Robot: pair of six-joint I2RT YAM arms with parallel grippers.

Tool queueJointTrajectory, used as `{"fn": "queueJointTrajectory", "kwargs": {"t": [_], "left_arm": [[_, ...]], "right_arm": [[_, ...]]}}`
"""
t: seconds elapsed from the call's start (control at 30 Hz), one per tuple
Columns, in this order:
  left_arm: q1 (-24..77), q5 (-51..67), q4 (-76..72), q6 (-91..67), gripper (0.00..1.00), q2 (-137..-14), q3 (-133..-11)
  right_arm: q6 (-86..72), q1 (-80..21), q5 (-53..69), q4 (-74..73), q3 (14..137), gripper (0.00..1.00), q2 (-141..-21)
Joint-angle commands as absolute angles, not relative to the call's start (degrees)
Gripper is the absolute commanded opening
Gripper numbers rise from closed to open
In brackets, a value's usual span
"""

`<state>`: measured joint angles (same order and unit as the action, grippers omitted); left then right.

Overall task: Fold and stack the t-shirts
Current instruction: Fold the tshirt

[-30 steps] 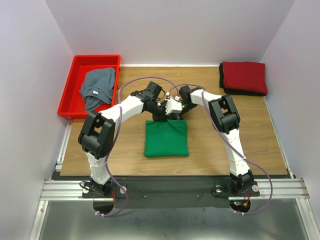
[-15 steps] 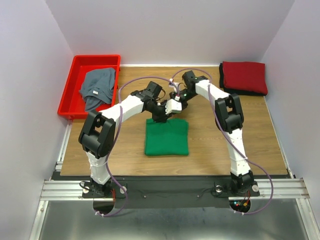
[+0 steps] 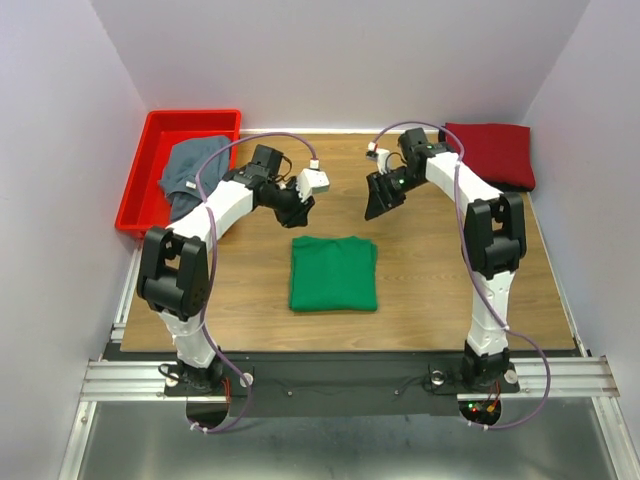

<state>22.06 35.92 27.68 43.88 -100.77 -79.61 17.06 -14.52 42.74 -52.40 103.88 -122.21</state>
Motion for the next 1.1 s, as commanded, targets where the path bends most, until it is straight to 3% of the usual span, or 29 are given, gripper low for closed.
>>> {"fn": "queueJointTrajectory", "kwargs": {"t": [0.0,1.07], "left_arm": [[21.97,40.07,29.53,41.04,0.41,-101.94,-78.4],[20.13,37.27,36.65,48.43,0.38,-107.58,-78.14]], "right_arm": [[20.3,-15.38,43.07,-53.7,101.52,0.52,-121.81],[25.84,-17.58,45.79,-56.78,97.3,0.51,-124.63]]}}
